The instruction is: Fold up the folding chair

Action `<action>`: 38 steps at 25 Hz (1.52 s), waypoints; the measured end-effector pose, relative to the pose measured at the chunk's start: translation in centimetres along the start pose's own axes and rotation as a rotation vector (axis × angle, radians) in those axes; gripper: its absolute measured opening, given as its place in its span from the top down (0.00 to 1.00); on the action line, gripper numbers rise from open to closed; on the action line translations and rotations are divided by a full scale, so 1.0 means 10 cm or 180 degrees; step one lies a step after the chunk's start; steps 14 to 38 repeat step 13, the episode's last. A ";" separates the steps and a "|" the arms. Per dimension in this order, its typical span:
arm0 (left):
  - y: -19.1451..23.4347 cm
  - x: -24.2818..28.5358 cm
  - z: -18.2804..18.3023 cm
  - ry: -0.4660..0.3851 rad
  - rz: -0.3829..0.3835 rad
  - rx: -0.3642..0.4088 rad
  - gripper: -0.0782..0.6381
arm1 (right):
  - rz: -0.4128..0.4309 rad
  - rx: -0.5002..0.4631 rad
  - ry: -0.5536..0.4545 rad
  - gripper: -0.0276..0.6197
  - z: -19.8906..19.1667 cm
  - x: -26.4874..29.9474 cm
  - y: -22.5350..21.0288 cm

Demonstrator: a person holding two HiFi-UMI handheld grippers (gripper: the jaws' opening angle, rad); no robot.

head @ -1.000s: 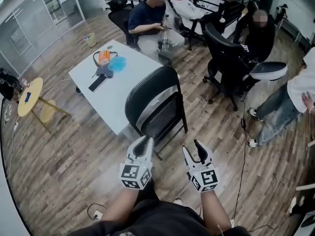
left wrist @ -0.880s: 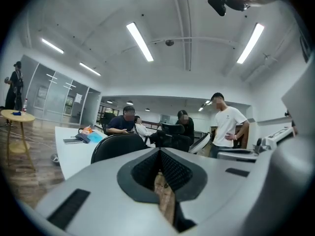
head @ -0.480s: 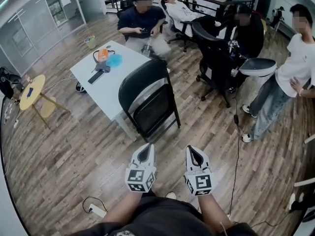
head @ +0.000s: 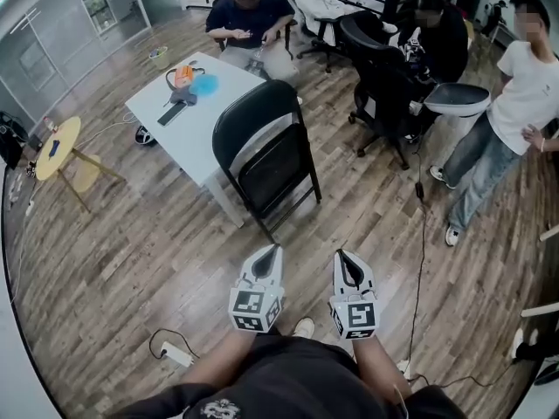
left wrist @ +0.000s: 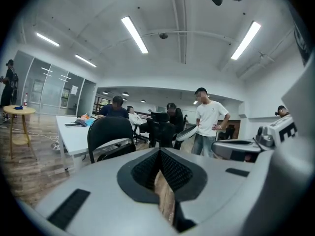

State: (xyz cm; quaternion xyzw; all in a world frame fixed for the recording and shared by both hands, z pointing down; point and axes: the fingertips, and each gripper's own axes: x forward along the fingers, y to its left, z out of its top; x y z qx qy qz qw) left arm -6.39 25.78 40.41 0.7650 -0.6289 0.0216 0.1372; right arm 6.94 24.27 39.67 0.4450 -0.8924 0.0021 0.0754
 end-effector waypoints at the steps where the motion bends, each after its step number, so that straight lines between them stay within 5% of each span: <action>1: 0.00 -0.02 0.00 -0.0008 -0.0002 0.0015 0.88 | -0.0016 -0.0051 -0.0016 0.94 0.01 -0.02 0.02; 38: 0.09 -0.22 -0.02 -0.0006 0.0090 0.0091 0.88 | -0.0087 -0.0155 -0.0109 0.94 0.08 -0.07 0.18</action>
